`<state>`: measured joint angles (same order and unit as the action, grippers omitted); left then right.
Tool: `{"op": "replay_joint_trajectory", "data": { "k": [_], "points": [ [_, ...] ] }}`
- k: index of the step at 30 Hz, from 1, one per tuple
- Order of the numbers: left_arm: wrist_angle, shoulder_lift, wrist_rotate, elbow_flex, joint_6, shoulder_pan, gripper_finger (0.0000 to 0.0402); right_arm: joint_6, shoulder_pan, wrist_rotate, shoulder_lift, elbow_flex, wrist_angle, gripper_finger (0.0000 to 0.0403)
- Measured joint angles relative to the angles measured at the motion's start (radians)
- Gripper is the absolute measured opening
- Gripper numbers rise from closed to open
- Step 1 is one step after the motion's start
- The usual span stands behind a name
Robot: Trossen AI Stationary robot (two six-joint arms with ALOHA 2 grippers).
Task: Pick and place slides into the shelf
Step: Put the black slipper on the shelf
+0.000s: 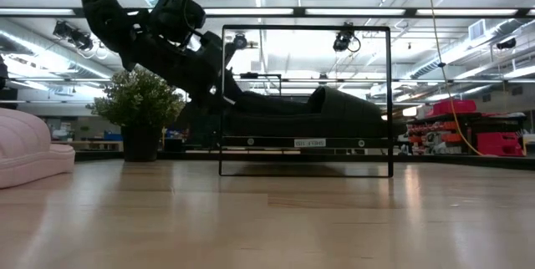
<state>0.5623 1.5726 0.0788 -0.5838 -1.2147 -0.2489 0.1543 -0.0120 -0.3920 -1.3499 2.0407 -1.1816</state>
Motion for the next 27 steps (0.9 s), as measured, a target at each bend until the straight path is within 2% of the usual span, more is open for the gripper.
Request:
{"op": "replay_joint_trajectory", "data": {
  "k": [6, 11, 18, 27],
  "points": [
    [-0.098, 0.000, -0.002, 0.000, 0.021, -0.002, 0.0117, -0.001, 0.000, 0.000, 0.000, 0.000, 0.000, 0.0150],
    [-0.122, 0.000, -0.068, 0.000, 0.025, -0.001, 0.0113, -0.015, -0.015, 0.000, 0.000, 0.000, 0.000, 0.0149],
    [-0.131, 0.000, -0.080, 0.000, 0.029, 0.000, 0.0110, -0.026, -0.032, 0.000, 0.000, 0.000, 0.000, 0.0149],
    [-0.138, 0.000, -0.088, 0.000, 0.101, -0.001, 0.0164, -0.026, -0.032, 0.000, 0.000, 0.000, 0.000, 0.0149]
  ]
}}
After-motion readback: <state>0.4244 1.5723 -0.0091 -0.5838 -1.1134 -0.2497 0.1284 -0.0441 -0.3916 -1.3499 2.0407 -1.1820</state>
